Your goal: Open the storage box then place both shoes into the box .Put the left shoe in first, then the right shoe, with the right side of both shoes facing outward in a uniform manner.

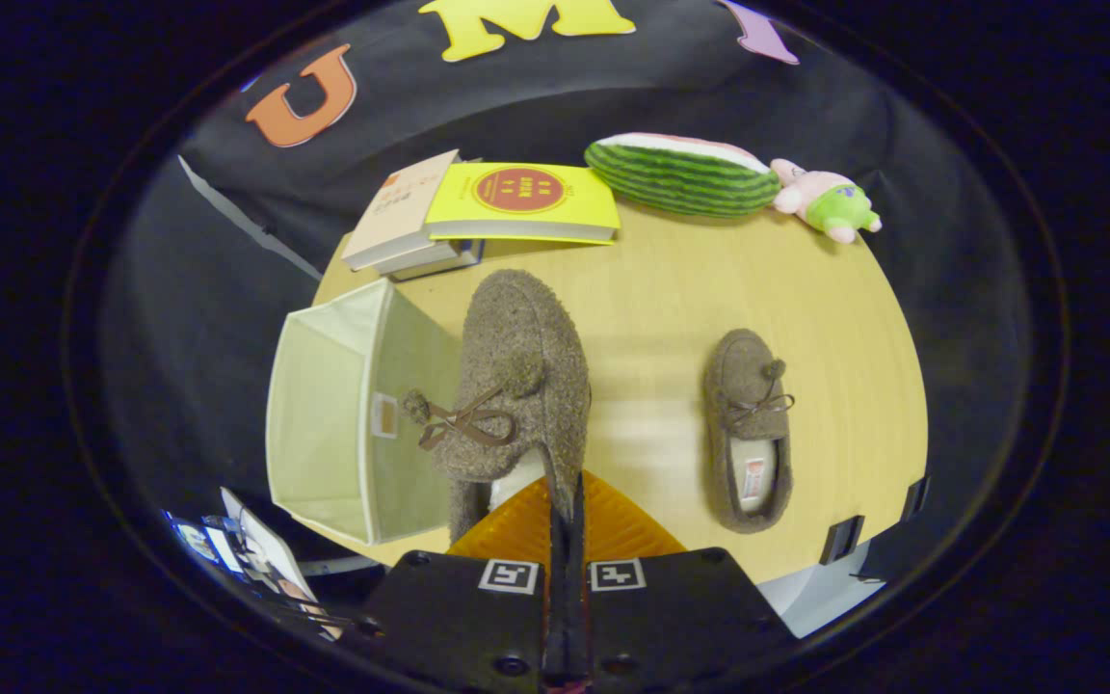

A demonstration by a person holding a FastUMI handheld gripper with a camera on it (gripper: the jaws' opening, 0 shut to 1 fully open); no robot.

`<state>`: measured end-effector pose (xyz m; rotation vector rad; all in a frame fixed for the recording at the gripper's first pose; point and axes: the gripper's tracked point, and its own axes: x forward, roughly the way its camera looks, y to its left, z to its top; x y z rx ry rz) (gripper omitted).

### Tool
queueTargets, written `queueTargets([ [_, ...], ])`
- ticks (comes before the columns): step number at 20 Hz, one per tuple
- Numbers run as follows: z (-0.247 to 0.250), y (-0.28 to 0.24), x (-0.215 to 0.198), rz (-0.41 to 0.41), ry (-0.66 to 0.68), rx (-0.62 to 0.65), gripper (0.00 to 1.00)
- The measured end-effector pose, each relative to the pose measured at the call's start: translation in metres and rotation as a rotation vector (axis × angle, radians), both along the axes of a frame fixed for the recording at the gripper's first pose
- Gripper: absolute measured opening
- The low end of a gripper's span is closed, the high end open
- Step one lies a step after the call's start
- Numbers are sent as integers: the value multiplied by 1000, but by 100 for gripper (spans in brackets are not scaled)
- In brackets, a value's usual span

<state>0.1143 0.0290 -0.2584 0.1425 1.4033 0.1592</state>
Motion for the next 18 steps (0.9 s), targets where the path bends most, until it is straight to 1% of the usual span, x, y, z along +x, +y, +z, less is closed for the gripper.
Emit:
queueTargets([
  [3,31,41,7,-32,-18,83,6],
  [7,50,89,15,-32,-92,68,6],
  [8,52,106,13,-19,-105,78,6],
  [12,43,177,4,-41,-96,196,6],
  [15,25,207,4,-65,-117,212,6],
  [18,-1,232,0,-115,-98,251,6],
])
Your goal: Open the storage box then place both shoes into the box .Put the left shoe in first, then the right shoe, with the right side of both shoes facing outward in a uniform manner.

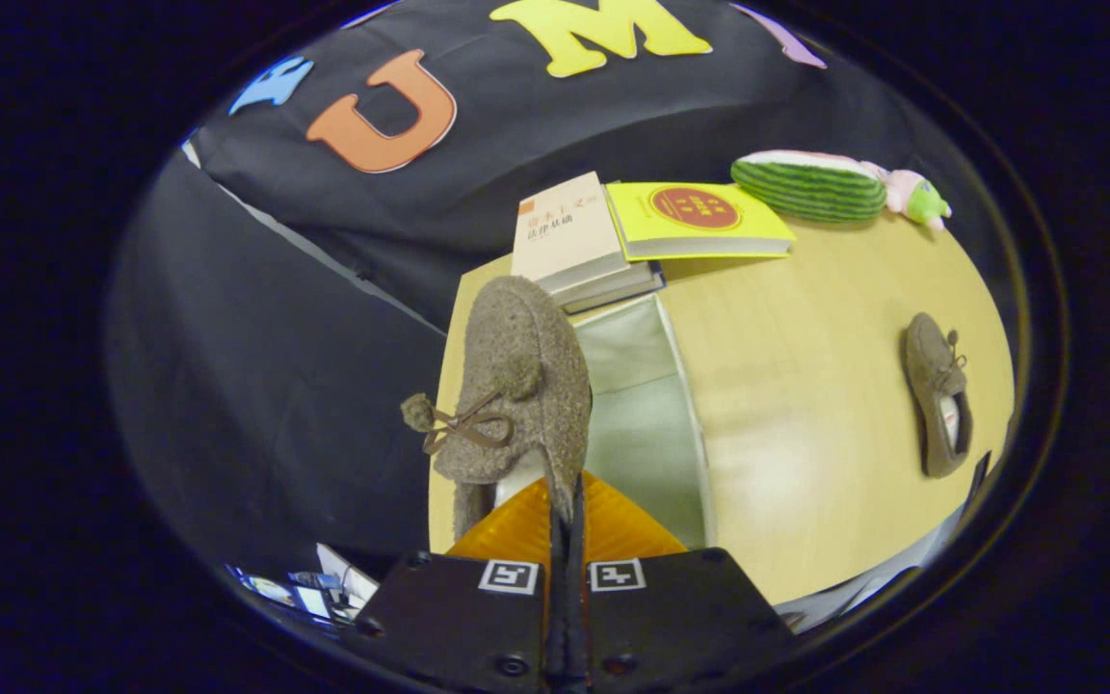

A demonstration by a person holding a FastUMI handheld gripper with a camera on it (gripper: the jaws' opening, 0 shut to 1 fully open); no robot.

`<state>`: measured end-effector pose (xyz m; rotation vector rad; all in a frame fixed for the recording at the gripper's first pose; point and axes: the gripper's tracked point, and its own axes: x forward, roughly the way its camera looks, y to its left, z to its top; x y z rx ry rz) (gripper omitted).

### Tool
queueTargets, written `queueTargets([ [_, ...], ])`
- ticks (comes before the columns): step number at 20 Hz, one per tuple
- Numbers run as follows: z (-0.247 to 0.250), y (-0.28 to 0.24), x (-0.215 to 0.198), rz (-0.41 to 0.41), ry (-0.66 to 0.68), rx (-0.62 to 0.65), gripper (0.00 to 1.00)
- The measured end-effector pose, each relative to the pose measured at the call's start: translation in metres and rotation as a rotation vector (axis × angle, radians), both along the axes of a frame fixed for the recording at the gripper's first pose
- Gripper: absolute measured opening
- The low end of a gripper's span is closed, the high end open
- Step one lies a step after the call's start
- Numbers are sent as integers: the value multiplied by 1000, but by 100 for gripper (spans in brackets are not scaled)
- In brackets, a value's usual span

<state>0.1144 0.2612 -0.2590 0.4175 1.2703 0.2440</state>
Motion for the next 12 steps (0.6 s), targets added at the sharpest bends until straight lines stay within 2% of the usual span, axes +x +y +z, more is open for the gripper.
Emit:
queueTargets([
  [7,-54,15,-7,-28,40,-25,6],
  [12,-67,26,-16,19,33,-11,6],
])
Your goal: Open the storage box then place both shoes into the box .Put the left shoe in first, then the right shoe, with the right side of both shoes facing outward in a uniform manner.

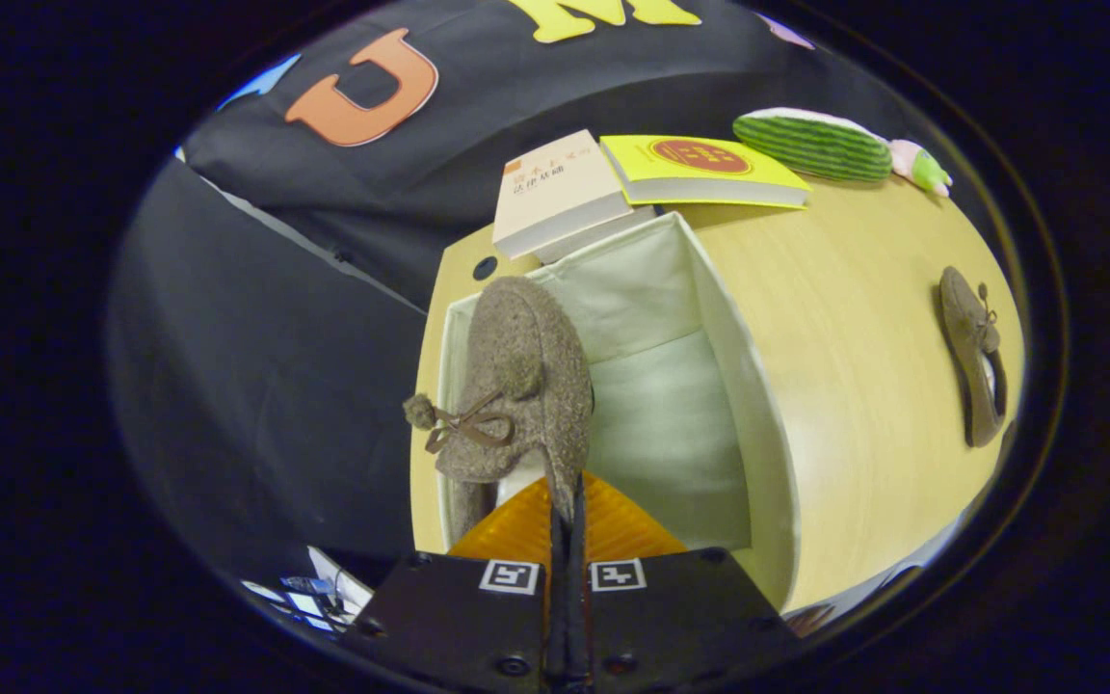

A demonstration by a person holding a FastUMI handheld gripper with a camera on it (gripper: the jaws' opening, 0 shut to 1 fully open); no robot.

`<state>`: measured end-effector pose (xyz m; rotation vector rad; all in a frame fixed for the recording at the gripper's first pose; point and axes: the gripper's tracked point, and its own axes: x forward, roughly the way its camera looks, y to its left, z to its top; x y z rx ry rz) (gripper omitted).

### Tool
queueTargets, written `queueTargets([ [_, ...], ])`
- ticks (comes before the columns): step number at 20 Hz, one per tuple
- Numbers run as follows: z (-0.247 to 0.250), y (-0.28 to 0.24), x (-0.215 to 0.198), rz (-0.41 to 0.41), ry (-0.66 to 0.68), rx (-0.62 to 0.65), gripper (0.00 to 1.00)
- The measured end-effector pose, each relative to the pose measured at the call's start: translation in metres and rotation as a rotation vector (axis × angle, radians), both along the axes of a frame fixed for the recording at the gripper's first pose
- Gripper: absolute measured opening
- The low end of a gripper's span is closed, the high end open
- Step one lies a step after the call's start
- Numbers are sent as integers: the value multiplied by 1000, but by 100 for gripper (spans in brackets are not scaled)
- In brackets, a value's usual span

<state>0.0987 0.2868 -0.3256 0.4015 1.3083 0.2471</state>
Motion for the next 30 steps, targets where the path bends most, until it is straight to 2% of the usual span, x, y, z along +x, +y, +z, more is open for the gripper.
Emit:
queueTargets([
  [1,0,4,-1,9,-2,18,6],
  [2,11,4,-4,16,-16,44,19],
  [4,26,-3,2,44,-73,34,60],
  [6,44,-24,8,83,-130,-49,100],
  [11,97,-93,22,77,-202,-144,100],
  [16,119,-178,41,55,-209,-285,100],
  [20,107,-233,42,65,-169,-361,100],
  [22,93,-257,33,109,-121,-406,100],
  [27,57,-338,26,163,-67,-615,100],
  [30,25,-372,11,161,31,-617,100],
])
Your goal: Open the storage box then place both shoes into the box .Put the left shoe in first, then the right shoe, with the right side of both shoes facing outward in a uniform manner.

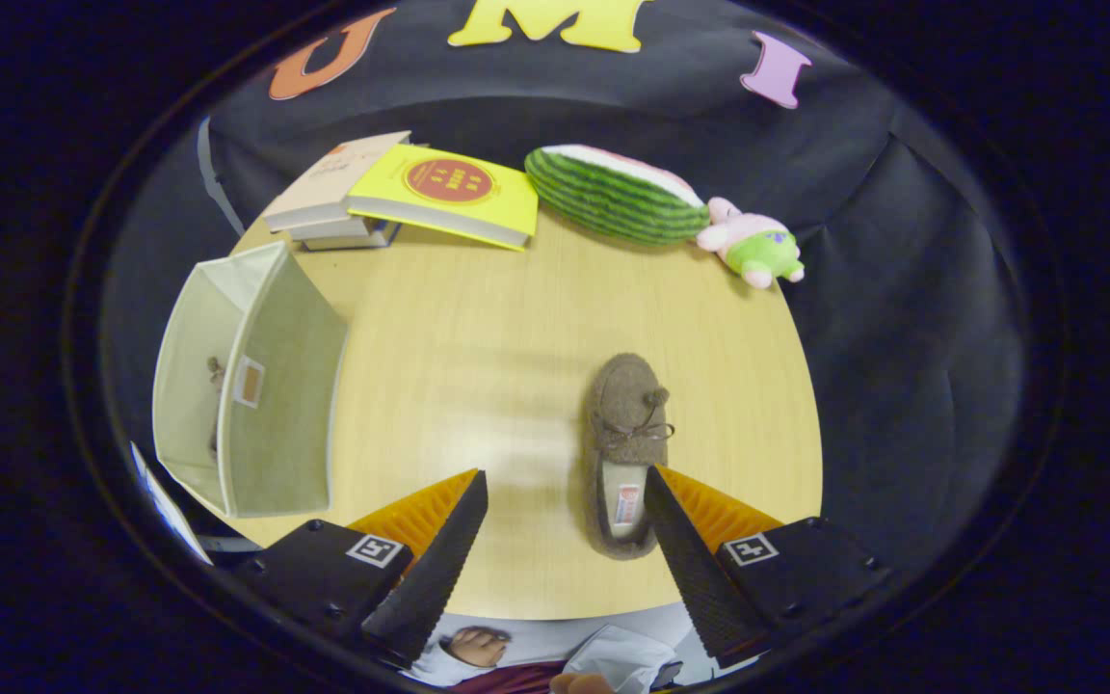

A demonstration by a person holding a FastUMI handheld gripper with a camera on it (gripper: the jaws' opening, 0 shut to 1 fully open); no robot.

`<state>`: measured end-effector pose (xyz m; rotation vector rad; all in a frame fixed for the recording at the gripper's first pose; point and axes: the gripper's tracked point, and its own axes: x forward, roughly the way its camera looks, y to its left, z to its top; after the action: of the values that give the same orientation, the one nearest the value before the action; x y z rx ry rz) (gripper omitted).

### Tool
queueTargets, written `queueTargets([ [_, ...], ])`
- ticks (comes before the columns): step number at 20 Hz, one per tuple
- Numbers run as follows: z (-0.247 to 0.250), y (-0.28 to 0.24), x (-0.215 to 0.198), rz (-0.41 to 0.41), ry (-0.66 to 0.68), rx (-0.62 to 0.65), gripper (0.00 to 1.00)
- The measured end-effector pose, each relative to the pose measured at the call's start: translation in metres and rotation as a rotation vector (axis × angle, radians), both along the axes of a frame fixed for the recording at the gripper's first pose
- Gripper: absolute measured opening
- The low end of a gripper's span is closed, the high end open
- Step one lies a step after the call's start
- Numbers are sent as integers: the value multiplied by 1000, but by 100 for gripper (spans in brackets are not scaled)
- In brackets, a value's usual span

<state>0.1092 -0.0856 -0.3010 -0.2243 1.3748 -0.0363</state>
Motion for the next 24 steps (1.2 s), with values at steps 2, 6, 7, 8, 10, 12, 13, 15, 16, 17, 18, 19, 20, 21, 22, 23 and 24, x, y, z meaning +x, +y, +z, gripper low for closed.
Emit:
queueTargets([
  [2,-28,-21,2,-25,30,18,100],
  [6,-62,-79,3,-90,48,-47,100],
  [7,-70,-87,7,-105,55,-46,100],
  [8,-76,-96,8,-116,57,-49,100],
  [10,-92,-112,6,-136,86,-42,100],
  [12,-110,-118,2,-171,121,-6,95],
  [13,-117,-115,0,-182,140,27,94],
  [15,-128,-103,2,-212,146,114,82],
  [16,-128,-105,3,-220,129,113,53],
  [17,-126,-107,2,-217,132,103,23],
  [18,-124,-107,2,-231,134,113,8],
  [19,-120,-103,0,-257,141,138,7],
  [20,-114,-98,-1,-285,145,172,6],
  [21,-108,-94,-2,-291,159,187,6],
  [22,-101,-94,-2,-292,150,193,6],
  [23,-93,-93,0,-289,140,188,6],
  [24,-84,-93,-2,-279,139,174,6],
])
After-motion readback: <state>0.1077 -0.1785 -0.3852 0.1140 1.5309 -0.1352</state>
